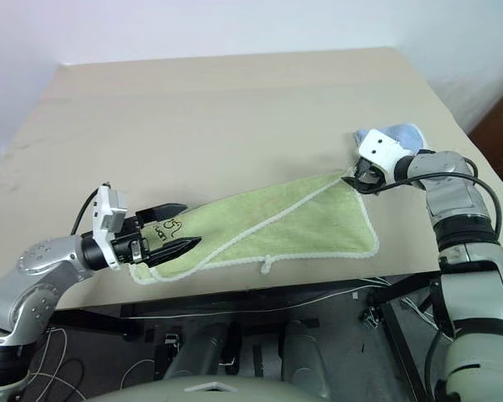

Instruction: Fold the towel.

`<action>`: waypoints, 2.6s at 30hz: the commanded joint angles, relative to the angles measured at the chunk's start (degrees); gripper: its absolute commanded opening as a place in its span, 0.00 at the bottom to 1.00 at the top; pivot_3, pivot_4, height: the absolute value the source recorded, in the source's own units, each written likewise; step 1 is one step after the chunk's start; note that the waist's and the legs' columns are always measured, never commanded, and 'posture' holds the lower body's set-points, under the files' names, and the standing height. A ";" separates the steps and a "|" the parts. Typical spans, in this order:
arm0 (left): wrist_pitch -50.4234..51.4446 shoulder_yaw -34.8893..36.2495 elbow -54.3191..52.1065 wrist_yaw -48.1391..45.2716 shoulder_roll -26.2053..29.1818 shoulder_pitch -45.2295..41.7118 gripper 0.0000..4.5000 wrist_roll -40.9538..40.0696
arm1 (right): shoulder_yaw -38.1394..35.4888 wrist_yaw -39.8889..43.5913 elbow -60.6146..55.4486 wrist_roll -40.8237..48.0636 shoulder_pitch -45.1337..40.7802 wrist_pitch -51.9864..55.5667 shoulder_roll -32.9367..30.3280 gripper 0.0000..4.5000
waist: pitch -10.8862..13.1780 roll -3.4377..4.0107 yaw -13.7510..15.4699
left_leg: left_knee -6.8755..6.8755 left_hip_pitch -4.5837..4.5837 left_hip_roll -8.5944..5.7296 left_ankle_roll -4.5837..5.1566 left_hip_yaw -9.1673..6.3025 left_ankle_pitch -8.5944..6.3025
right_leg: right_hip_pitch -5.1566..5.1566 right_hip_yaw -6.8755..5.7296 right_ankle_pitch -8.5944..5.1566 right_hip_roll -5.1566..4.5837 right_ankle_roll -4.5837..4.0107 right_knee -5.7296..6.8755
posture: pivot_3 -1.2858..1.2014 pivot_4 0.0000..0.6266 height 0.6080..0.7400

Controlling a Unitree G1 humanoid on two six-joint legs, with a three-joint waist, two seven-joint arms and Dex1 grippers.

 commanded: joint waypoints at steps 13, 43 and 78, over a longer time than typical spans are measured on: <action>-1.57 -0.88 -2.95 1.18 -0.65 0.77 1.00 1.00 | 0.26 -4.08 10.37 -4.70 -6.91 -7.92 2.00 0.99 | 0.01 0.02 -0.18 | 0.01 0.04 0.00 -0.03 0.00 0.02 | 0.02 0.00 0.00 0.03 0.01 0.03 | 0.52 0.24 1.00; -2.95 -0.08 -1.84 1.07 -0.53 0.52 1.00 0.97 | -1.19 -1.35 14.41 -3.68 -8.46 -16.39 5.44 0.01 | 0.01 0.02 -0.28 | 0.00 0.08 0.00 -0.06 0.00 0.05 | 0.03 0.00 0.01 0.07 0.01 0.08 | 0.52 0.24 1.00; -6.17 -8.74 -0.42 -1.09 3.30 1.39 1.00 11.74 | -11.37 -17.43 -30.17 9.33 -15.79 15.18 15.75 0.01 | 0.10 0.18 -0.08 | -0.12 0.05 -0.01 -0.09 -0.01 0.06 | -0.10 0.04 0.00 0.03 0.00 0.13 | 0.52 0.24 1.00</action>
